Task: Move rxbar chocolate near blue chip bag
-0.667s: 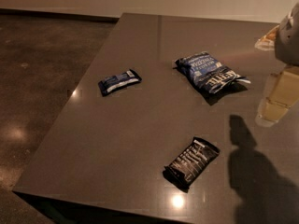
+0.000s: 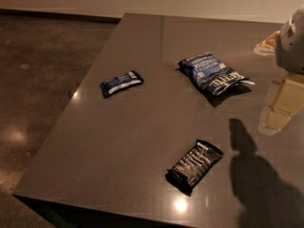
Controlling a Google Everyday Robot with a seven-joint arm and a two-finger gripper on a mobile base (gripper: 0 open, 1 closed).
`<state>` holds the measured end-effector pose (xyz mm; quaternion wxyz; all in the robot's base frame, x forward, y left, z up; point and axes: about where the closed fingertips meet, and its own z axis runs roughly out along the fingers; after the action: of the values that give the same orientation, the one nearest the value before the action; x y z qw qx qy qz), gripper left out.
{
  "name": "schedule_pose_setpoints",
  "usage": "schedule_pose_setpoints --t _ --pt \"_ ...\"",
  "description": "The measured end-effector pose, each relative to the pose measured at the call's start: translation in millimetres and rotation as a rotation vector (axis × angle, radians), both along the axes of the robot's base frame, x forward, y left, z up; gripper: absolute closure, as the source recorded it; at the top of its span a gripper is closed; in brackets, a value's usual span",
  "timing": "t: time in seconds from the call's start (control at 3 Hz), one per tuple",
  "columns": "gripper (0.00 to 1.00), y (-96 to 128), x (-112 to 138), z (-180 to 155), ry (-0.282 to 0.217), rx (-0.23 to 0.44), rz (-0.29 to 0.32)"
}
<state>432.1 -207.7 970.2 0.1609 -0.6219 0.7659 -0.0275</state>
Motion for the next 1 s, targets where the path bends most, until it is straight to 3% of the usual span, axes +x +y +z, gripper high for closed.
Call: schedule_pose_setpoints --t 1.0 --pt "0.00 66 -39 -85 0.140 0.054 0.310"
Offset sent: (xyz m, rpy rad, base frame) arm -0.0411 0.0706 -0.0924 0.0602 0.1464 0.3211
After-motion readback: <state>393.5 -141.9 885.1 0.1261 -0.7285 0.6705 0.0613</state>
